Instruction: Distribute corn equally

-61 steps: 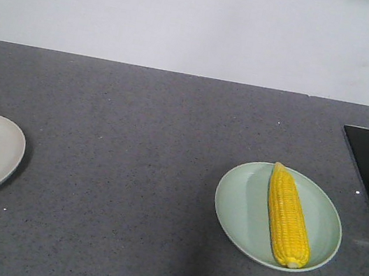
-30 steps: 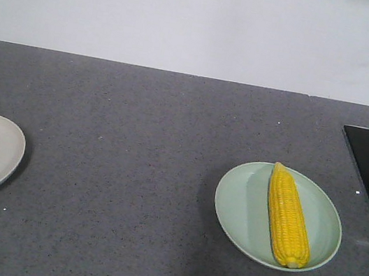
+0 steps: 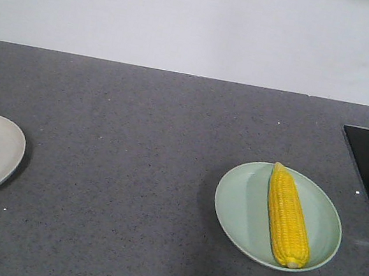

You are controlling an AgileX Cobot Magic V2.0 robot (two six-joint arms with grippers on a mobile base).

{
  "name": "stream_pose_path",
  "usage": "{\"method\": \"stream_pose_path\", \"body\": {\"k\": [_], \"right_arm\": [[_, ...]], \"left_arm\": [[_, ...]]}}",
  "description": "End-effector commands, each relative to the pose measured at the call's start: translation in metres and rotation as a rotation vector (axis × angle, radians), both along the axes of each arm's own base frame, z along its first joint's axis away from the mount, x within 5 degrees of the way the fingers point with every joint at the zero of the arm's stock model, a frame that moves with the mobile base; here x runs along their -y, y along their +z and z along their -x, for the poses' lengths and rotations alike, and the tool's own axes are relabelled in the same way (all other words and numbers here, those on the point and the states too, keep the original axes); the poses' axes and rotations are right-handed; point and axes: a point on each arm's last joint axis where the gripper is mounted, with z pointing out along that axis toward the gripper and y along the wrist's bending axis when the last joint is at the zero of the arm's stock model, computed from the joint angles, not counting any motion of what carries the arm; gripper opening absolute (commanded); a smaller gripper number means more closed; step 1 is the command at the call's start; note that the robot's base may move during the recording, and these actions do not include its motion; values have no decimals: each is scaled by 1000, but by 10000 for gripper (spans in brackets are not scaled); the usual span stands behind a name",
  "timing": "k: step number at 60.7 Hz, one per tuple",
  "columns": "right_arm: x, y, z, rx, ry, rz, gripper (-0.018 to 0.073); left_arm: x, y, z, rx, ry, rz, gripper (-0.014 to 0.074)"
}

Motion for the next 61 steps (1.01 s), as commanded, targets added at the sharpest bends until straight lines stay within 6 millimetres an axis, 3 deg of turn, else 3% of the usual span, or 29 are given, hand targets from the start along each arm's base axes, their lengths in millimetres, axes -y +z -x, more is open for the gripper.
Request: {"method": "stream_pose_path", "body": {"k": [1,61], "right_arm": [[0,4,1,77,-3,15,-10],[0,3,1,75,-3,15,-10]], "left_arm": [[0,4,1,76,-7,29,-7],[0,4,1,76,-7,29,-7]]}}
